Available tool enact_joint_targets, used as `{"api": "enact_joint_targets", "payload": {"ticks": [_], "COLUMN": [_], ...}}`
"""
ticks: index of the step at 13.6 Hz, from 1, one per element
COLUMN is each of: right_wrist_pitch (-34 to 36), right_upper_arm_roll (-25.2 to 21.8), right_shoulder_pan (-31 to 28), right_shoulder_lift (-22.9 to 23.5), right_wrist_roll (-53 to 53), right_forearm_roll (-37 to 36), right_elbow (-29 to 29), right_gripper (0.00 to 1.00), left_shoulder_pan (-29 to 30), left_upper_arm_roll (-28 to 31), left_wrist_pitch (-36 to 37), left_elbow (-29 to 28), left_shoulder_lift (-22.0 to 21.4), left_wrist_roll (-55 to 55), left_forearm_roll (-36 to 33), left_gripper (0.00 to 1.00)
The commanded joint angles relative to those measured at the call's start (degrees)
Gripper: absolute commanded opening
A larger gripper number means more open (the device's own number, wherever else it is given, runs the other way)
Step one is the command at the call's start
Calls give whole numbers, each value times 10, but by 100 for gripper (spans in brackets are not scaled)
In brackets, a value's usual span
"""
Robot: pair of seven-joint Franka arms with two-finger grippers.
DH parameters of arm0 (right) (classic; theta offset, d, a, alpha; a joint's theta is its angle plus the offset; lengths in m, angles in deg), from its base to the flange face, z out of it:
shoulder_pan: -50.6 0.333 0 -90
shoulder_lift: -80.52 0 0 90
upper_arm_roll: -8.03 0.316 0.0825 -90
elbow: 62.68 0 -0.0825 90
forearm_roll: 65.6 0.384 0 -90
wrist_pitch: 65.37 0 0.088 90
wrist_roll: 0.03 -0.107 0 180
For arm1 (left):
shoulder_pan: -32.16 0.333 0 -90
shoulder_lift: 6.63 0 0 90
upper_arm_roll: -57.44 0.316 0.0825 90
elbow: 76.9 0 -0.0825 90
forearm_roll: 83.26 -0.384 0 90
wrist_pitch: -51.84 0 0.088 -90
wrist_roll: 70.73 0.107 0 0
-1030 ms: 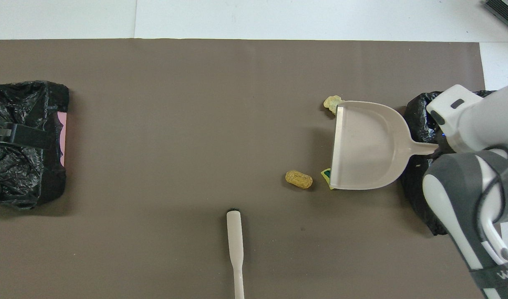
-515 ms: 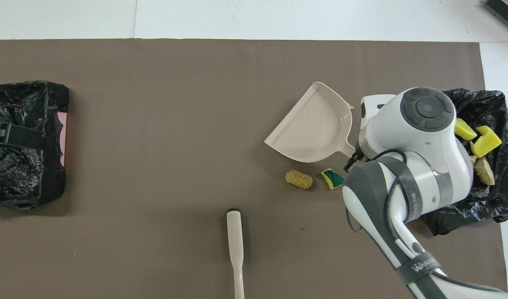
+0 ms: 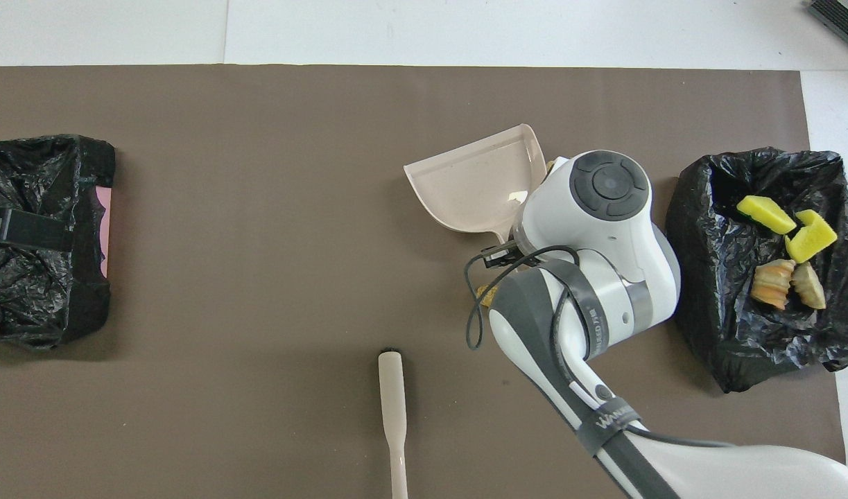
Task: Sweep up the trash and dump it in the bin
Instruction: 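Bring the empty dustpan back to the table center with the right gripper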
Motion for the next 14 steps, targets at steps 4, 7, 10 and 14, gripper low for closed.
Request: {"api": "enact_joint_targets", "payload": {"ticks": [4, 7, 10, 14], "right_wrist_pitch": [7, 3, -28, -9], "right_upper_arm_roll": [-3, -5, -3, -3], "right_shoulder_pan": [84, 116, 116, 119], "right_shoulder_lift": [123, 175, 173, 131], "right_wrist_roll": [-225, -270, -269, -272], "right_forearm_roll": [29, 16, 10, 13], "right_elbow": [-139, -195, -186, -154], "right_gripper": [0, 0, 100, 100], "left_shoulder_pan": [-3, -3, -4, -4], "left_upper_arm_roll": [5, 5, 4, -2], "left_wrist_pitch": [8, 11, 10, 0], "left_elbow": [-10, -11, -12, -15], "left_shoulder_lift": [-14, -15, -15, -15], "left_wrist_roll": [-3, -2, 0, 1], "left_forearm_roll": [3, 3, 2, 3], "left_gripper": [100, 100, 100, 100]}}
